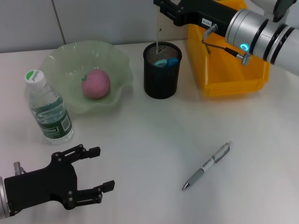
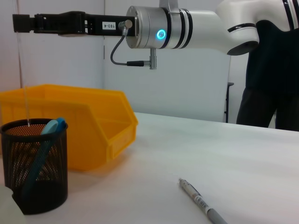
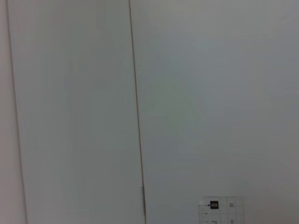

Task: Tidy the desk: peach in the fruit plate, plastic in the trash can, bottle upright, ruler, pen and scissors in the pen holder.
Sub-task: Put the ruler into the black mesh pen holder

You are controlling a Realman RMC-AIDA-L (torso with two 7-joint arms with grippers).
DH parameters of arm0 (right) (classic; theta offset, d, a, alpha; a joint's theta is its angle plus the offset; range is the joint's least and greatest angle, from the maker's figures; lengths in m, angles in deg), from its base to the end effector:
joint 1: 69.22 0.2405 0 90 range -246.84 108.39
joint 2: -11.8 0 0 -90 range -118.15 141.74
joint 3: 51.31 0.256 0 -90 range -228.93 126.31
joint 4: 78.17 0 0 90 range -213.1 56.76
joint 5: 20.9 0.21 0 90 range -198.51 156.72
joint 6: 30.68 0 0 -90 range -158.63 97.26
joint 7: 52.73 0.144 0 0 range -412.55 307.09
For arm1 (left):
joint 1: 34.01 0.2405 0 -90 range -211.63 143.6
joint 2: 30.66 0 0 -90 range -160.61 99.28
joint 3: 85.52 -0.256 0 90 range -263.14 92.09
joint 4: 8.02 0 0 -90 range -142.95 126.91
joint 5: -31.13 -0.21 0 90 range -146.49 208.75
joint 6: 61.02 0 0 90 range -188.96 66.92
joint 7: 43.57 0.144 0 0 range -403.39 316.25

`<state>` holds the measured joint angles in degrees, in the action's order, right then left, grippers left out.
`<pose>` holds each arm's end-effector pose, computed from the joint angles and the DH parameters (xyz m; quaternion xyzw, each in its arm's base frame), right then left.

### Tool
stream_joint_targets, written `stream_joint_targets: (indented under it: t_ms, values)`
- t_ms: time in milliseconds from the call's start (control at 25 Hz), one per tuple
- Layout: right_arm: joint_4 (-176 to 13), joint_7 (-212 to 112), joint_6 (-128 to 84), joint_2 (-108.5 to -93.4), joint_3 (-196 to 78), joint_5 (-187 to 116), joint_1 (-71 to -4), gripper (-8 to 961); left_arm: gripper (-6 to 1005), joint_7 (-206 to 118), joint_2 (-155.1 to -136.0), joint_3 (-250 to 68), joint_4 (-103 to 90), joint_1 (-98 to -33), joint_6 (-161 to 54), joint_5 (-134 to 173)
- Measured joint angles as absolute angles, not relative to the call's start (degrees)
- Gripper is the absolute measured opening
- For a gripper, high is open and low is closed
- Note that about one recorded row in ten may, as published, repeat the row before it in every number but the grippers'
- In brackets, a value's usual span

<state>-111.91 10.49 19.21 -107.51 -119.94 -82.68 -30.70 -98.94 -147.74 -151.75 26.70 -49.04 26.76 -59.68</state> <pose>0.1769 0.4377 -0.0055 -0.8485 0.1759 0.3432 0.3623 -0.2933 0.2536 -0.0310 -0.9509 -0.1000 -0.2623 0.1301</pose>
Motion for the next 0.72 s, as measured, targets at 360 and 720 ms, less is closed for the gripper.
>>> stream_joint_targets:
  t_ms: [360, 720]
  values:
    - [-110.36, 8.44, 19.14, -107.55, -119.78, -82.67, -30.83, 408, 844, -99.18, -147.73, -151.72, 26.54, -48.99, 26.95, -59.45]
    - [-108.45, 7.08, 19.16, -107.59, -119.78, -82.67, -30.61, 415, 844, -99.38, -147.81, -151.7, 26.52, -48.71, 27.39, -59.25]
